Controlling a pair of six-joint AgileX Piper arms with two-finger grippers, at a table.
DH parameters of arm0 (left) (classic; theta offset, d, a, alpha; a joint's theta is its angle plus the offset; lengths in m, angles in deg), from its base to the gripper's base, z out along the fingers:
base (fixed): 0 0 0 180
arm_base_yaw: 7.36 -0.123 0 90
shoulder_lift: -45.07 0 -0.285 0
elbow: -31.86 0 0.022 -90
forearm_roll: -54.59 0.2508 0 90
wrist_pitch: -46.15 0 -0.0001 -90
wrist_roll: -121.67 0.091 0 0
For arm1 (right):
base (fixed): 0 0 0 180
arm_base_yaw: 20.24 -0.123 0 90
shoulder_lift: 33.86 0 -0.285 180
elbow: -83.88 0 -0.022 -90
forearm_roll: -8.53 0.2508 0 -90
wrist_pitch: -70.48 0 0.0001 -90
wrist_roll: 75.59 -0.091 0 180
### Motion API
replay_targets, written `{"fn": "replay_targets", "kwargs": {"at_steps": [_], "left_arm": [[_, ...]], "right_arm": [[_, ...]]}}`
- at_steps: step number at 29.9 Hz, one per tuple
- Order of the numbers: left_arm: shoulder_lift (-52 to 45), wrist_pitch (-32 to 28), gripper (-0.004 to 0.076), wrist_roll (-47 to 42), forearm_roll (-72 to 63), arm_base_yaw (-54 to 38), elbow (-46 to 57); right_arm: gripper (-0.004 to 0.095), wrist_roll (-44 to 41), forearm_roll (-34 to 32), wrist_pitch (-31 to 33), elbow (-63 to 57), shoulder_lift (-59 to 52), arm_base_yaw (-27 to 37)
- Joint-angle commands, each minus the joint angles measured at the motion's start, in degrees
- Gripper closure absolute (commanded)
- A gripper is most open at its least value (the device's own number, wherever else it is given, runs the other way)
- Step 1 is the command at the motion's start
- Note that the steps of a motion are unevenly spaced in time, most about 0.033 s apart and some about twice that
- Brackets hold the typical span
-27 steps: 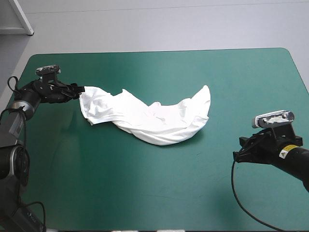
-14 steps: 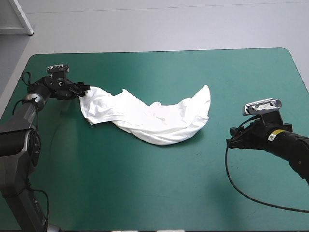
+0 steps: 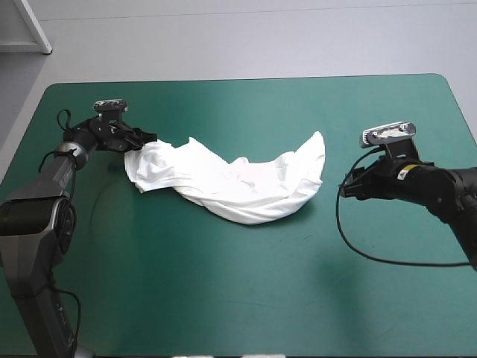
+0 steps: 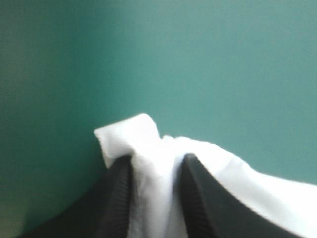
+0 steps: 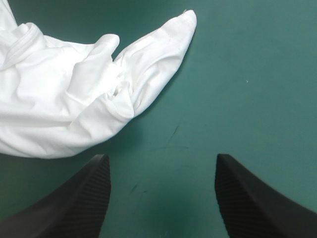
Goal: Fold the cloth
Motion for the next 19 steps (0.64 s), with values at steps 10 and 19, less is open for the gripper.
{"fn": "replay_targets", "kwargs": {"at_steps": [10, 19], "left_arm": [[-3.93, -1.33, 0.0705, -0.2, 6.39, 0.3, -1.57], [-4.88, 1.38, 0.0705, -0.2, 6.16, 0.3, -1.57]], "right_arm": [[0.0318, 0.14, 0.57, -5.93, 16.69, 20.1, 0.44], [0.0318, 0.14, 0.57, -6.41, 27.96, 35.12, 0.44]]}}
